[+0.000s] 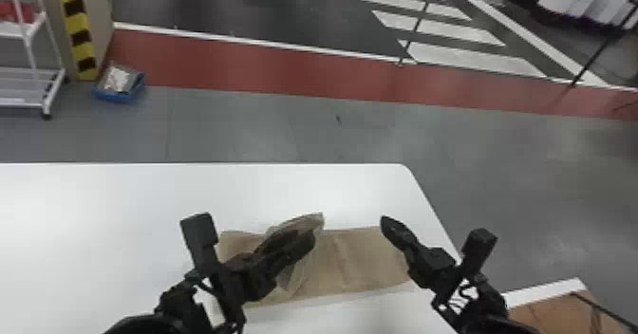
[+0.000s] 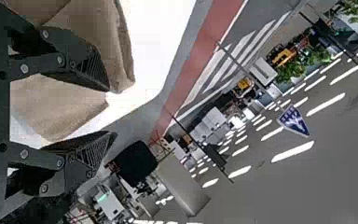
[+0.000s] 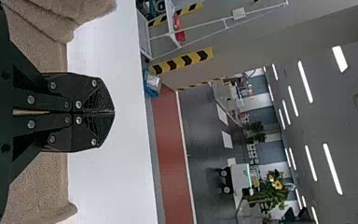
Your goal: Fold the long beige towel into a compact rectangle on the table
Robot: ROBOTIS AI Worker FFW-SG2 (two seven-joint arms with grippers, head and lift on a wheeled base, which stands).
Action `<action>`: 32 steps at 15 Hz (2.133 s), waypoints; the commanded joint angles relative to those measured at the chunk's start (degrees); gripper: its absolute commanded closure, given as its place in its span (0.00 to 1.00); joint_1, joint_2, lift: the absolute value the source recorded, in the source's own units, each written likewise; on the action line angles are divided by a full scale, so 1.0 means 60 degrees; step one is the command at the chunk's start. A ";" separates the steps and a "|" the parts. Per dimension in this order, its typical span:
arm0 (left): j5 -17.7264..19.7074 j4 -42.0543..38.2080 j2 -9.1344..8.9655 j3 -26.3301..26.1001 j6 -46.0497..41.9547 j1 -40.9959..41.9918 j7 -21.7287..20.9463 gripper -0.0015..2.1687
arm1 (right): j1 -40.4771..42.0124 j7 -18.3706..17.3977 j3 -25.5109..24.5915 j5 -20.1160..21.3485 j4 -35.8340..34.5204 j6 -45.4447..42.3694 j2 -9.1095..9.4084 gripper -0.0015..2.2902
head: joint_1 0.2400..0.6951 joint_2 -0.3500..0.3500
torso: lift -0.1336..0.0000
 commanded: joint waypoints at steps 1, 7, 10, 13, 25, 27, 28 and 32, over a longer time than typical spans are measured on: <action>0.0130 0.0875 -0.0024 -0.0443 -0.0017 -0.0354 -0.0294 0.25 | 0.0037 0.0003 -0.0106 -0.0072 0.0024 0.0026 -0.0007 0.66 | 1.00 0.00 | 1.00; -0.0530 -0.1689 0.0484 -0.0750 0.0100 0.0291 0.0410 0.24 | 0.0711 -0.0334 -0.0209 -0.0233 -0.1675 0.1432 0.0667 0.23 | 1.00 0.00 | 1.00; -0.1643 -0.2524 0.1348 -0.0399 -0.1013 0.0745 0.0966 0.24 | 0.0960 -0.0569 -0.0502 -0.0248 -0.3257 0.2633 0.1385 0.21 | 1.00 0.00 | 1.00; -0.3064 -0.2070 0.1333 -0.0355 -0.2039 0.0818 0.1274 0.25 | 0.1473 -0.1404 -0.0546 -0.0175 -0.3843 0.2165 0.1561 0.21 | 1.00 0.00 | 1.00; -0.7575 0.2281 -0.0024 -0.2215 -0.3621 -0.0368 0.5126 0.39 | 0.2469 -0.2707 -0.2303 -0.0057 -0.3125 -0.1527 0.1224 0.21 | 1.00 0.00 | 1.00; -0.7619 0.2281 -0.0024 -0.2245 -0.3621 -0.0442 0.5126 0.39 | 0.2513 -0.2678 -0.2406 -0.0292 -0.3081 -0.1527 0.1209 0.21 | 1.00 0.00 | 1.00; -0.7605 0.2325 -0.0024 -0.2332 -0.3592 -0.0544 0.5112 0.39 | 0.2557 -0.2634 -0.2421 -0.0512 -0.3096 -0.1527 0.1224 0.21 | 1.00 0.00 | 1.00; -0.7312 0.2838 -0.0024 -0.2640 -0.3621 -0.0588 0.4233 0.39 | 0.2557 -0.2619 -0.2172 -0.0775 -0.3111 -0.1497 0.1283 0.21 | 1.00 0.00 | 1.00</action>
